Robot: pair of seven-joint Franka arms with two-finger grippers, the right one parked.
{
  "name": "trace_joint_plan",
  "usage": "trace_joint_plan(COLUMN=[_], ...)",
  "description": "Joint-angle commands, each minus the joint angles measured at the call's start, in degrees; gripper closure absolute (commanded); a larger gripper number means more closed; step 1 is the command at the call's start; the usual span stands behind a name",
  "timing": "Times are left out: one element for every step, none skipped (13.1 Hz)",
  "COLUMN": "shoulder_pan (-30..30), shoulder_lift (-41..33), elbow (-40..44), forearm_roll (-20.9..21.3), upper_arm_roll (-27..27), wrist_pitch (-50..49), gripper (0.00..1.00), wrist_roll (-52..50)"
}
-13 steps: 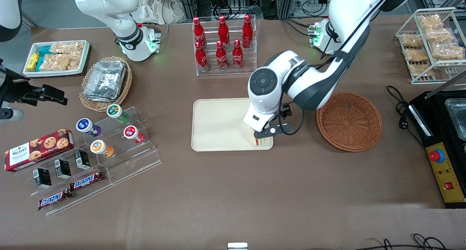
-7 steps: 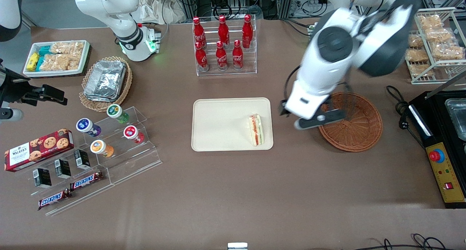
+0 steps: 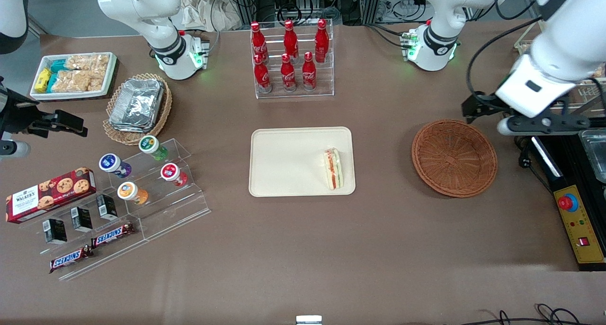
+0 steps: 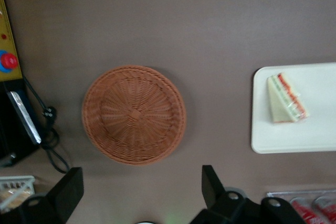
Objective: Place sandwich from basket to tray
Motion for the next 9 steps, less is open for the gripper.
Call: trace_joint_plan(shoulder_pan=[-0.5, -0.4, -0.4, -0.3, -0.3, -0.2, -0.2, -0.2, -0.2], shoulder_lift=[-2.0, -1.8, -1.3, -0.7, -0.3, 0.5, 1.2, 1.5, 1.6], elbow=[-2.2, -1.8, -1.3, -0.4, 0.1, 0.2, 0.2, 0.2, 0.1], forearm_roll=[0.1, 0.2, 0.3, 0.1, -0.8, -0.7, -0.4, -0.6, -0.6], upper_arm_roll=[4.6, 5.4, 5.5, 5.4, 5.4, 5.4, 5.2, 5.2, 5.2], wrist_pitch=[0.1, 0.4, 0.4, 0.4, 0.4, 0.4, 0.6, 1.0, 1.8], gripper=[0.0, 0.0, 0.0, 0.0, 0.0, 0.0, 0.0, 0.0, 0.0], wrist_roll=[10.6, 11.2, 10.9, 10.7, 11.5, 11.5, 11.4, 11.0, 11.0])
